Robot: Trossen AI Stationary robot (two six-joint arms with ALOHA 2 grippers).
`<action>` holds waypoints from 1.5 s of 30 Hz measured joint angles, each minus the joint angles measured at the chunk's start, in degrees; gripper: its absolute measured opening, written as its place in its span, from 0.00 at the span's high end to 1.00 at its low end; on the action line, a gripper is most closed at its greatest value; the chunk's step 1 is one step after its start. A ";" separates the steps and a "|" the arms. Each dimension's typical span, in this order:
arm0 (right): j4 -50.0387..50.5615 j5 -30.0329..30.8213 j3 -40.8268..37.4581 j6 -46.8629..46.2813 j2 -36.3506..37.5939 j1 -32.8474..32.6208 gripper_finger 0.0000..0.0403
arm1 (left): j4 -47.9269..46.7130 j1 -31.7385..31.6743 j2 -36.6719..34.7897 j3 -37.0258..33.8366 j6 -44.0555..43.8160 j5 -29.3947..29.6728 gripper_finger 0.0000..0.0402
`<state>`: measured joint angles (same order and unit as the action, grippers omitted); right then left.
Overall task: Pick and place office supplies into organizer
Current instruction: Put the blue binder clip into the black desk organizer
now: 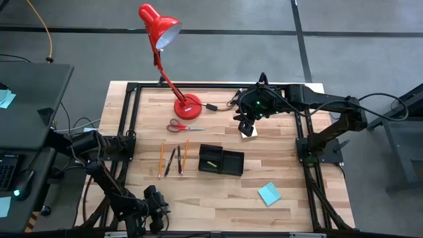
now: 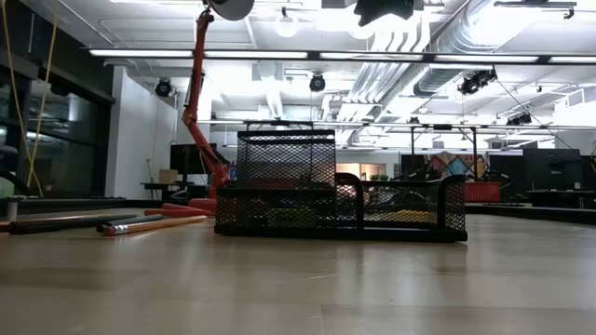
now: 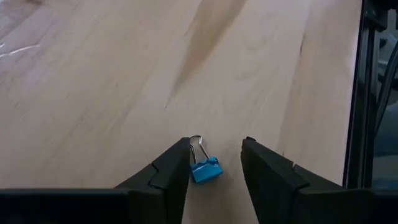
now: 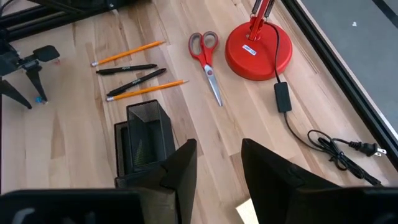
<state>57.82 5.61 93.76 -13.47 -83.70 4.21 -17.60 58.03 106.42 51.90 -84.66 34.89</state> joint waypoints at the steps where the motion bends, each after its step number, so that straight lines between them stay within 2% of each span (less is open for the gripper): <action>1: -0.04 0.00 0.00 0.00 0.00 -0.01 0.70 | -0.11 -0.01 0.05 0.00 0.67 -0.04 0.67; 18: -0.72 0.44 0.00 -1.05 0.00 -0.09 0.70 | -3.64 -0.61 -2.59 -0.17 5.36 -3.71 0.70; 28: -0.70 0.46 0.00 -1.03 0.00 -0.11 0.70 | -2.98 -1.19 -2.08 -0.17 3.97 -0.65 0.70; 36: -0.70 0.50 0.00 -0.02 0.00 -0.11 0.70 | -3.28 -2.65 -2.31 -0.09 10.84 -4.96 0.70; 45: -0.72 2.54 0.00 0.94 0.00 -0.11 0.70 | -3.37 -2.63 -2.35 -0.04 10.70 -5.55 0.70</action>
<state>57.10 8.15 93.76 -12.53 -83.70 4.10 -20.97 55.40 104.07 51.86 -73.97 29.34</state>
